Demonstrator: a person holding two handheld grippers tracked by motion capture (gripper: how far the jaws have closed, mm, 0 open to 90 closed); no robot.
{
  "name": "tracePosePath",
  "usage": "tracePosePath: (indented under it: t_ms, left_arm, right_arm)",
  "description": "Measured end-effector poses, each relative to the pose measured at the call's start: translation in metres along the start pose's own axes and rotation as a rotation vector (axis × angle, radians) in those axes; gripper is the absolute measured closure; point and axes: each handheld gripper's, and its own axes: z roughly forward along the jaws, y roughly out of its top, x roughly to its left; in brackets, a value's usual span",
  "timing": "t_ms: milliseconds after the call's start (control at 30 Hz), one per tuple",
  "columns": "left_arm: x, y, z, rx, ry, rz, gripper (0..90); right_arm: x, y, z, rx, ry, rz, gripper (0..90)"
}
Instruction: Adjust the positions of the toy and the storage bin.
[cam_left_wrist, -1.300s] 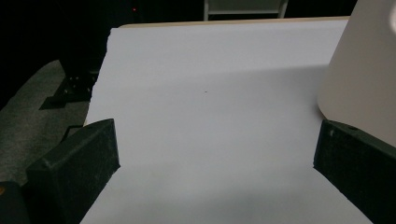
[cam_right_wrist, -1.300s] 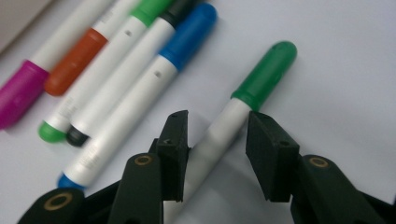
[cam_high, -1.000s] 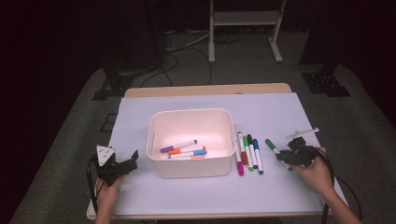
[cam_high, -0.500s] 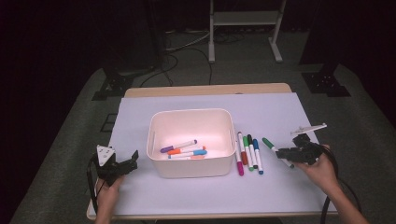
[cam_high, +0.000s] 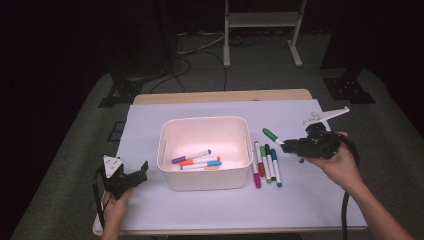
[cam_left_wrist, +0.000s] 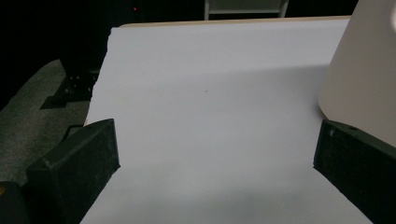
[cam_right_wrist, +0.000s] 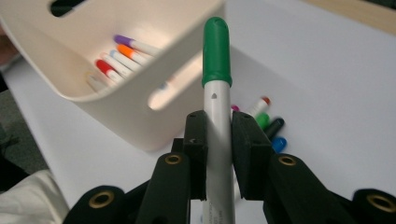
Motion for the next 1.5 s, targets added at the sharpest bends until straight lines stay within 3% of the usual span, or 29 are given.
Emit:
tracePosePath:
  t_ms: [167, 367, 900, 1167, 1500]
  left_arm:
    - [0.0, 0.0, 0.0, 0.0, -0.001, 0.003, 0.0]
    - [0.0, 0.0, 0.0, 0.0, -0.002, 0.0, 0.0]
    - [0.0, 0.0, -0.001, -0.001, -0.004, 0.001, 0.0]
    - [0.0, 0.0, -0.001, -0.001, -0.005, 0.007, 0.0]
    - [0.0, 0.0, 0.0, -0.001, -0.005, -0.013, 0.0]
  right_arm:
    - [0.024, 0.028, -0.005, -0.017, 0.052, -0.067, 75.8]
    - [0.049, 0.052, 0.003, -0.01, 0.129, -0.124, 75.8]
    - [0.109, 0.096, 0.071, 0.08, 0.285, -0.261, 75.8]
    - [0.125, 0.107, 0.108, 0.116, 0.357, -0.284, 75.8]
    - [0.128, 0.109, 0.143, 0.156, 0.38, -0.298, 75.7]
